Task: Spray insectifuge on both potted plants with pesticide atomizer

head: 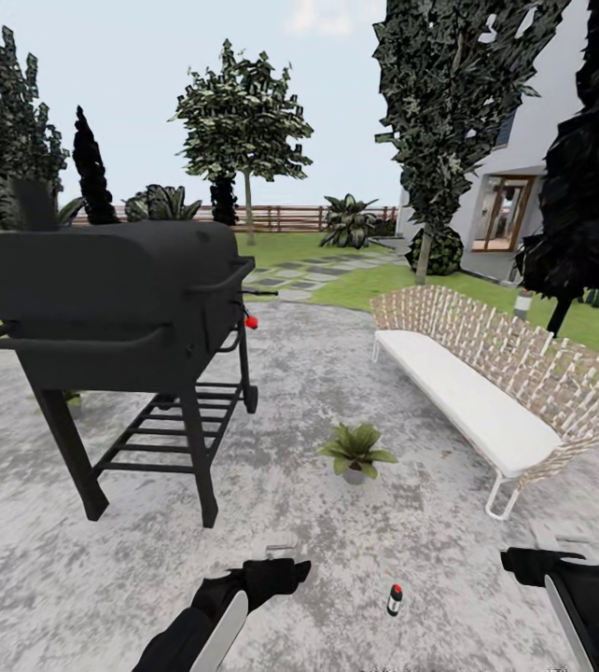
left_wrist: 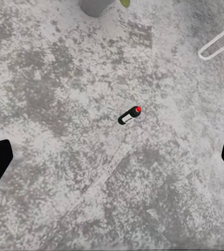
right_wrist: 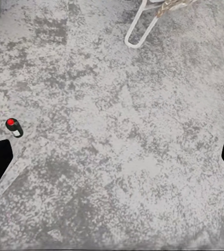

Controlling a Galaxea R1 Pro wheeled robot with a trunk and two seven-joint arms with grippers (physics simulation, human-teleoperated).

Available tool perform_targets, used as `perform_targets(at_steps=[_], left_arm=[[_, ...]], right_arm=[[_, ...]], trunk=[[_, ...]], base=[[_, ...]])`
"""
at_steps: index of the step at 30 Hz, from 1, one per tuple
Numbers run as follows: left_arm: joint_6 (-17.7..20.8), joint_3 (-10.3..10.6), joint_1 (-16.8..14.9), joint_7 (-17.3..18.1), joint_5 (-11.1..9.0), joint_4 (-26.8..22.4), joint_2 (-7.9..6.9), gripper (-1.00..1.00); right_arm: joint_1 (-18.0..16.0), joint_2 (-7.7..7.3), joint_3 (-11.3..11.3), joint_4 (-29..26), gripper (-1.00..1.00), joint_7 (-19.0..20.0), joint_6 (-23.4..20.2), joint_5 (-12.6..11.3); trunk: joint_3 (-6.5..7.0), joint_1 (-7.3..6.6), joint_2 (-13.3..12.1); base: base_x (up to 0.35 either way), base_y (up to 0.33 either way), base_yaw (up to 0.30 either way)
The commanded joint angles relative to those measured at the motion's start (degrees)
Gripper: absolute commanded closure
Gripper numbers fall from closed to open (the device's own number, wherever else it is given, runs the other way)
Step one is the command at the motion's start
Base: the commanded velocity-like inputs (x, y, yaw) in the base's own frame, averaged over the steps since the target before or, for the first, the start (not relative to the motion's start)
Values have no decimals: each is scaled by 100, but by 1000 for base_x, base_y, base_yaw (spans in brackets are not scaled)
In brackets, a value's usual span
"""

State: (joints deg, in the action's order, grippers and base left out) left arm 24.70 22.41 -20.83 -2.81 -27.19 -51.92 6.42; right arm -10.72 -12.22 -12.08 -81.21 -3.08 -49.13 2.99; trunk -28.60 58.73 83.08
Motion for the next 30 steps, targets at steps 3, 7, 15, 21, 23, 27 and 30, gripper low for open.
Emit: perform_targets(at_steps=[3,7,15,21,23,27,30], left_arm=[[0,0,0,0,2,-2,0,-100],[-2,0,0,0,-1,3,0,-100],[-9,0,0,3,-6,2,0,-100],[-9,0,0,9,-6,-7,0,-100],[-9,0,0,9,-6,-11,0,-100],[-25,10,0,9,1,-49,-4,-100],[-172,129,0,7,2,-56,-9,-100]], right_arm=[[0,0,1,0,-100,0,0,0],[0,0,3,0,-100,0,-1,0],[0,-31,-5,0,-100,0,0,0],[0,-30,-5,-6,-100,0,-6,0],[0,-31,-5,-7,-100,0,-4,0],[0,-30,-5,-9,-100,0,-7,0],[0,-31,-5,-9,-100,0,-5,0]], trunk=[[12,0,0],[28,0,0],[62,0,0],[88,0,0],[96,0,0],[113,0,0],[126,0,0]], base=[[2,340,-269],[58,340,-269],[116,333,-269],[141,323,-269],[143,322,-269],[116,199,-269],[29,44,-269]])
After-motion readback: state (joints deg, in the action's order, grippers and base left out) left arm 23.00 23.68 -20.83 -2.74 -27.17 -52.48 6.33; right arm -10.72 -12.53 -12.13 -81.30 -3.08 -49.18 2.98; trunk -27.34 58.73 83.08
